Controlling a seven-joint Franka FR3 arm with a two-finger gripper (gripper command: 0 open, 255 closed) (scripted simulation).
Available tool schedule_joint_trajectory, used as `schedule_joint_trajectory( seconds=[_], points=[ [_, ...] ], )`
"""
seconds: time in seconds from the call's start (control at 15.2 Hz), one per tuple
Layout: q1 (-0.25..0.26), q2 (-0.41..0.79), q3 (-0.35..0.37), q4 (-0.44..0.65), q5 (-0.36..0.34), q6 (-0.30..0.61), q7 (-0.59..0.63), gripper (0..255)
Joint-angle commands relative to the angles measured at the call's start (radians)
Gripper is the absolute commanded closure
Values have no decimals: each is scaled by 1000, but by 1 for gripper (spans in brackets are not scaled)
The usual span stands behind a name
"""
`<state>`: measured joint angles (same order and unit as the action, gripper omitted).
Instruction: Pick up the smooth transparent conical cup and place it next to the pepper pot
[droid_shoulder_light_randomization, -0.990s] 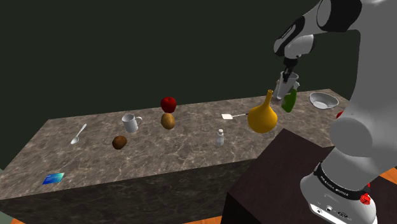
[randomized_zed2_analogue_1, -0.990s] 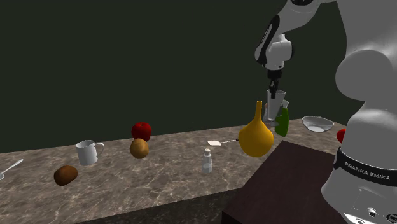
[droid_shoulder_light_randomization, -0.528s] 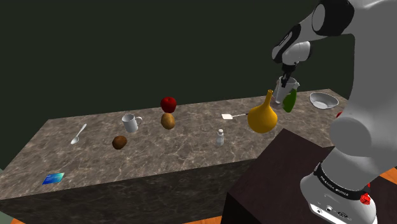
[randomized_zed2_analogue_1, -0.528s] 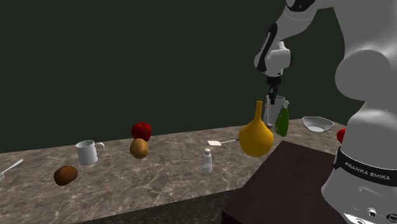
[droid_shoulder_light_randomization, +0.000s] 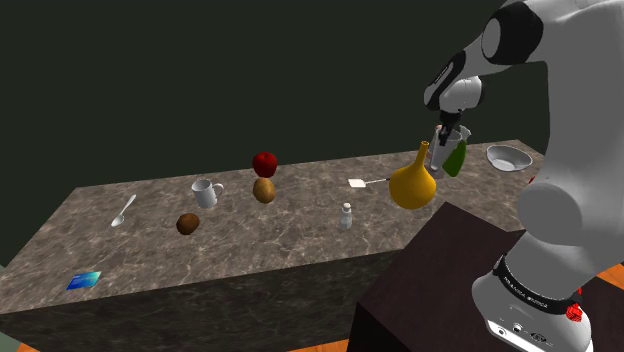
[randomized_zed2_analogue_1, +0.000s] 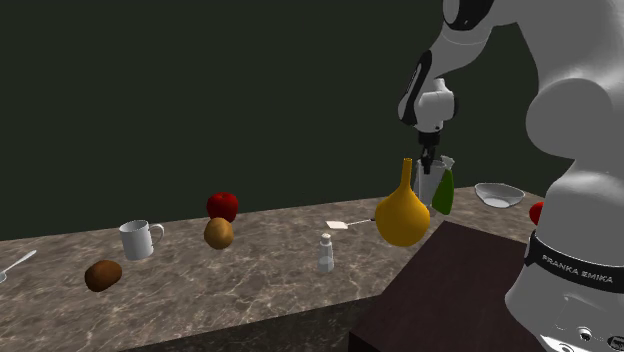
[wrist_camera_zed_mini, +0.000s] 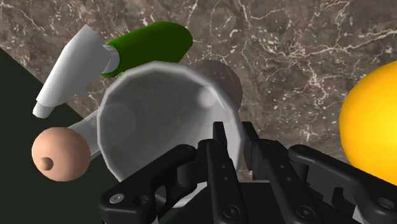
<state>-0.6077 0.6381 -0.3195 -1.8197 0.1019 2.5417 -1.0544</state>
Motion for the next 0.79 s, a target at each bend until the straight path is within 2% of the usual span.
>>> schedule_joint_trajectory(
  seconds=[0.0,0.4,0.46,0.73],
  points=[
    [-2,6,2,3,2,5,-1,255],
    [-2,6,2,3,2,5,-1,255],
    [-2,6,2,3,2,5,-1,0],
    [-2,6,2,3,2,5,-1,0]
  ],
)
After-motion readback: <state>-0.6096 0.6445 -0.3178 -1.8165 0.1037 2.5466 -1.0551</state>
